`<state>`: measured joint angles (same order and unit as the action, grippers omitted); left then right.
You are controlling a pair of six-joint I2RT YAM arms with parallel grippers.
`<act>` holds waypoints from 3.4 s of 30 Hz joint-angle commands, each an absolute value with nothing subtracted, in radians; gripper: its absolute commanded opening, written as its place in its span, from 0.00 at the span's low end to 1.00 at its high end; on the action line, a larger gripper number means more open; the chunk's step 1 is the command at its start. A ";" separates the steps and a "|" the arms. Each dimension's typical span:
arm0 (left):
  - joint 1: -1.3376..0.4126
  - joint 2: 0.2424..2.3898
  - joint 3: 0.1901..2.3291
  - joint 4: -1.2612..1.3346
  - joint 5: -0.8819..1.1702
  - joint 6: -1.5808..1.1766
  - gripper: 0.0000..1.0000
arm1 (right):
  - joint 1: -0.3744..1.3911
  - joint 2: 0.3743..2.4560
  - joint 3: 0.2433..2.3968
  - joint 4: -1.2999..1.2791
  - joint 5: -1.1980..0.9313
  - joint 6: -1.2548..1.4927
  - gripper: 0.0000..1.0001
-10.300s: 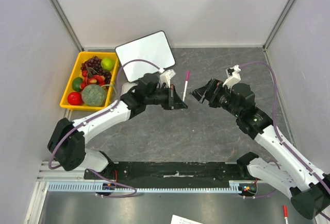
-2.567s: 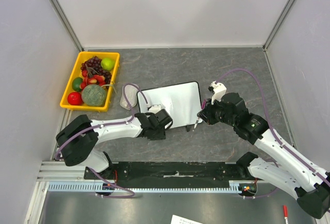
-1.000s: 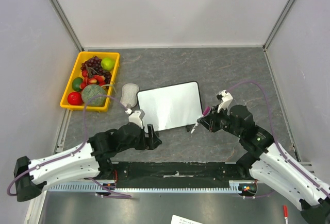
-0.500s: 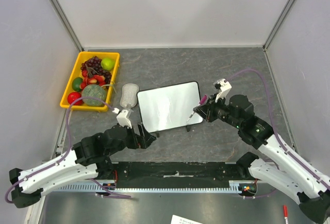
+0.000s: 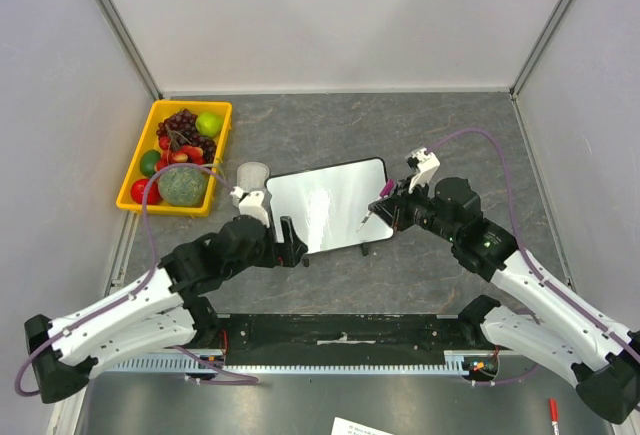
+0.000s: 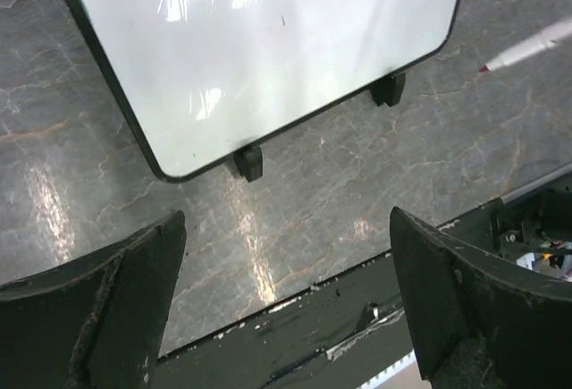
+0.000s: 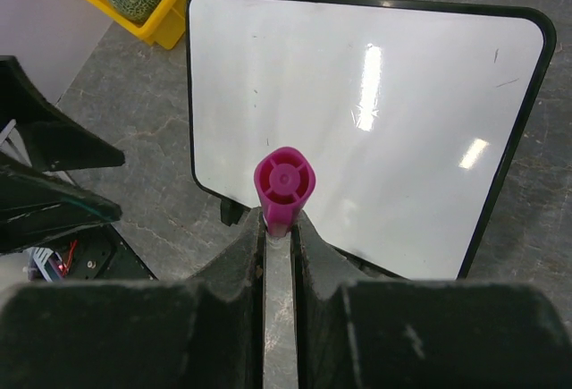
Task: Write a sentence on the whiteboard
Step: Move the whiteboard to the center of the board.
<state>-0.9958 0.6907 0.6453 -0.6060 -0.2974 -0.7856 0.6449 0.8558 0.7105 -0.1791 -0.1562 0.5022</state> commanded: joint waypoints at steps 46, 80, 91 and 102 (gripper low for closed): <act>-0.077 1.091 0.621 -0.215 0.609 -0.493 0.95 | 0.474 1.121 1.035 -0.029 -0.413 0.583 0.00; -0.078 1.256 0.462 0.330 0.730 -0.551 0.88 | 0.474 1.180 1.057 -0.048 -0.380 0.629 0.00; -0.078 1.417 0.426 0.633 0.900 -0.583 0.71 | 0.472 1.164 1.049 -0.052 -0.365 0.638 0.00; -0.089 1.456 0.350 0.713 0.934 -0.583 0.30 | 0.474 1.172 1.055 -0.060 -0.373 0.627 0.00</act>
<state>-0.0845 1.4525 0.3874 0.6308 0.9028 -0.5694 0.4755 1.1858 1.0058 -0.0834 -0.3664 0.6289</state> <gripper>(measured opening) 0.371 0.172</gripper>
